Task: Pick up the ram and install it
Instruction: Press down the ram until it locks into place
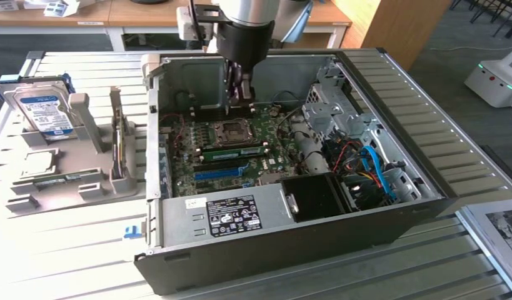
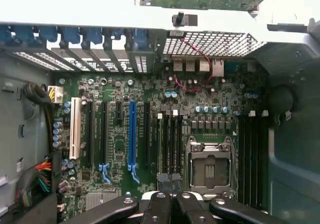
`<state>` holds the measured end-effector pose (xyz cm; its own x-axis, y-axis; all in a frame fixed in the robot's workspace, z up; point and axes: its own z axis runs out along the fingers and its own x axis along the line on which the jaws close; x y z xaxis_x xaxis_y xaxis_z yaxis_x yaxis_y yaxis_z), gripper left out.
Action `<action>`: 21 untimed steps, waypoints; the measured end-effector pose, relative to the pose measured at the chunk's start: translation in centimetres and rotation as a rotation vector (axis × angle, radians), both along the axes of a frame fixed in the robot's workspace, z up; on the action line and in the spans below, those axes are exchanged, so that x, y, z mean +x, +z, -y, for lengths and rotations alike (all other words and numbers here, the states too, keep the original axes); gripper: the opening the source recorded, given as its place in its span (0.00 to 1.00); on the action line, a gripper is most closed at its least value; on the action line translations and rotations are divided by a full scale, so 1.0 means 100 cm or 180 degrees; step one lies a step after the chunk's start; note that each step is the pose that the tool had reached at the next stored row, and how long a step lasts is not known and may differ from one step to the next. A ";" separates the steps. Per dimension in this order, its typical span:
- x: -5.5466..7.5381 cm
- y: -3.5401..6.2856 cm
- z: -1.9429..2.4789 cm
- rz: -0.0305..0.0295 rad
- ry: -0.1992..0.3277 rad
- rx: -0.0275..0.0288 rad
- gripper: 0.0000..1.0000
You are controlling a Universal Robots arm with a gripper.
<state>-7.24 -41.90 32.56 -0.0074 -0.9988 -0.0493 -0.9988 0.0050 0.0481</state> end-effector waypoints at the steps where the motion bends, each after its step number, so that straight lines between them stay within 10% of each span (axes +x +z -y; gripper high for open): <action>1: 0.008 0.0000 0.0000 -0.0001 0.0000 0.0000 0.10; 21: 0.023 0.0000 0.0000 -0.0005 0.0000 0.0000 0.10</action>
